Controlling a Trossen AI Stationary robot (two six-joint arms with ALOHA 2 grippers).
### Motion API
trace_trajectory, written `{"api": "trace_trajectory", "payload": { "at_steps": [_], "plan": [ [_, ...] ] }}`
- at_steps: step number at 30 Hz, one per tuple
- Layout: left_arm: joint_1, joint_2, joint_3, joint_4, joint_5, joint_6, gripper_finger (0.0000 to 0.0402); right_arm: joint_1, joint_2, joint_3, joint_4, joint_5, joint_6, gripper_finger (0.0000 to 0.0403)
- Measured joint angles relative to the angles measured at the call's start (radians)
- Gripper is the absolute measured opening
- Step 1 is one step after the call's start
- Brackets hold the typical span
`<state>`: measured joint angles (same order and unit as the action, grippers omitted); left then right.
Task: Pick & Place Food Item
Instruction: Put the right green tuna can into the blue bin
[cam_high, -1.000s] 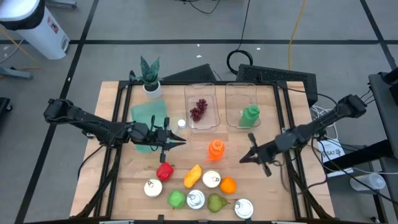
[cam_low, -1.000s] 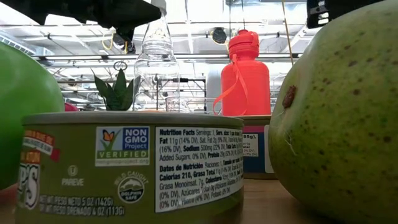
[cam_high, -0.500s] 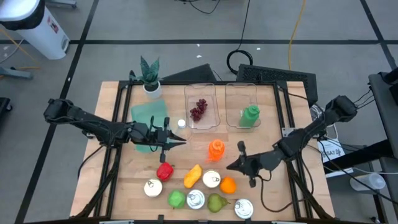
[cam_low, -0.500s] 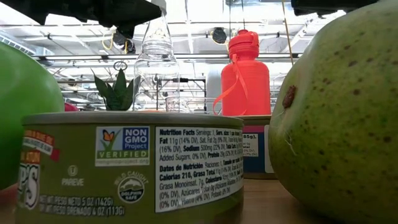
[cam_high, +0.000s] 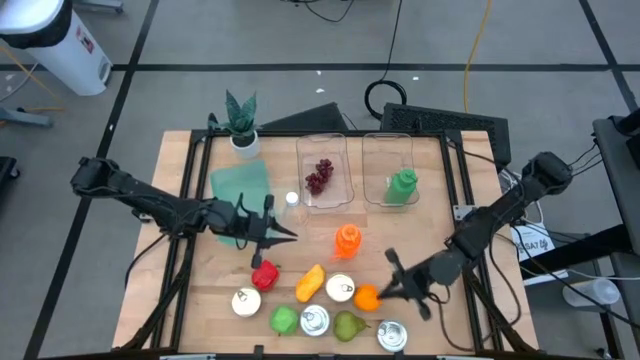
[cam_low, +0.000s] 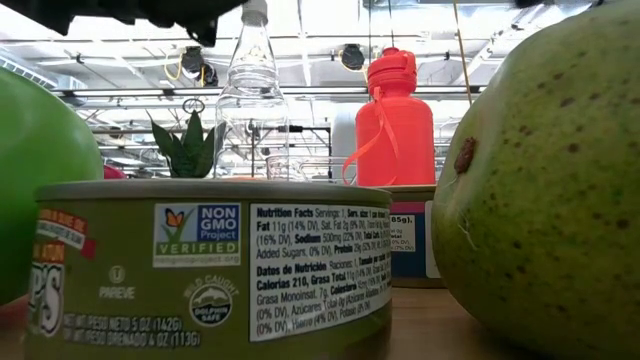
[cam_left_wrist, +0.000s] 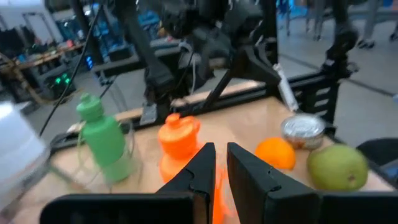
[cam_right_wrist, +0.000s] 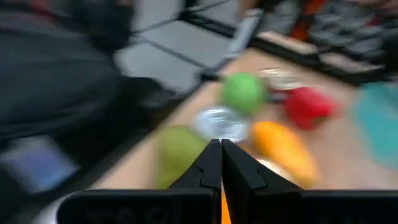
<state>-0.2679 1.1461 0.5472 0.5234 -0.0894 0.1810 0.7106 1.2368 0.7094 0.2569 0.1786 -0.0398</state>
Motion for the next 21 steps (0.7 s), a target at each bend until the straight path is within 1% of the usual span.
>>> {"api": "trace_trajectory", "payload": {
  "at_steps": [2,5,9,13,15,19,21],
  "plan": [
    [-0.008,0.0,0.0,0.03,0.012,0.001,0.0051,0.039,0.002,0.0,-0.014,-0.026,0.074,0.0],
    [-0.021,0.0,0.0,0.052,0.013,0.01,0.0051,0.105,0.009,0.001,-0.006,-0.024,0.192,0.0],
    [-0.025,0.0,0.0,0.05,0.013,0.018,0.0051,0.162,0.086,0.001,0.021,-0.026,0.324,0.0],
    [-0.025,0.0,0.0,0.055,0.01,-0.005,0.0051,0.169,0.213,0.001,0.095,-0.028,0.415,0.0],
    [-0.025,0.0,0.0,0.055,0.01,-0.006,0.0051,0.172,0.267,0.001,0.117,-0.051,0.442,0.0],
    [-0.025,0.0,0.0,0.055,0.01,-0.006,0.0051,0.192,0.331,0.0,0.128,-0.106,0.51,0.0],
    [-0.025,0.0,0.0,0.055,0.01,-0.004,0.0051,0.197,0.349,0.0,0.119,-0.107,0.533,0.0]
  ]
}}
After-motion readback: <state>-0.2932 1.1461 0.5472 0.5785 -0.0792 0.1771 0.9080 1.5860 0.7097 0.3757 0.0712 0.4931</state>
